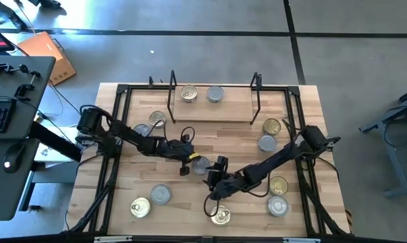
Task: Stack canned seafood by type on shelf
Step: Put the green tuna can on the shelf
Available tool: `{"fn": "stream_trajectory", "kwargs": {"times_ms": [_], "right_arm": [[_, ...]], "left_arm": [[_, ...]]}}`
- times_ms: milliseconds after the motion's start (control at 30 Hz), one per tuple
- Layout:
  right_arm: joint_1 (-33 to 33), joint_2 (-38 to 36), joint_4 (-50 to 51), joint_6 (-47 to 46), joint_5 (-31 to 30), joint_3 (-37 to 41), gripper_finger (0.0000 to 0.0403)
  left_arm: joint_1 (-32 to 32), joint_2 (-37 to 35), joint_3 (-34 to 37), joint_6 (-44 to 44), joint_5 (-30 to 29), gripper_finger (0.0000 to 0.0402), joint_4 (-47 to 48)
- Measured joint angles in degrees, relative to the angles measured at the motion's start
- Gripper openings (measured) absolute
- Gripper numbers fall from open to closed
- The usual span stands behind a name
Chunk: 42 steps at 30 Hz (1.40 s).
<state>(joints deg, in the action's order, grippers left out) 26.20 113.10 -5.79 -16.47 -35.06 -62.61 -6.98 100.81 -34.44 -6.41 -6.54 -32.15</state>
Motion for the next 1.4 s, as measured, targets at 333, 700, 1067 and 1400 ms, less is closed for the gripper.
{"fn": "stream_trajectory", "kwargs": {"times_ms": [333,700,1067,1400], "right_arm": [[0.0,0.9,-1.5,0.0,0.0,0.0,0.0250],[0.0,0.9,-1.9,0.0,1.0,0.0,0.0250],[0.0,0.9,-2.1,0.0,1.0,0.0,0.0250],[0.0,0.9,-1.9,4.4,1.4,0.0,0.0250]], "left_arm": [[-0.5,-0.3,0.0,0.0,-3.2,0.0000,-1.4],[-0.1,1.4,0.0,0.6,-4.9,0.0000,-1.0],[-0.9,-0.4,-0.1,1.1,-3.0,0.0000,-0.6],[0.5,-0.3,-0.2,1.1,-3.0,0.0000,1.9]]}}
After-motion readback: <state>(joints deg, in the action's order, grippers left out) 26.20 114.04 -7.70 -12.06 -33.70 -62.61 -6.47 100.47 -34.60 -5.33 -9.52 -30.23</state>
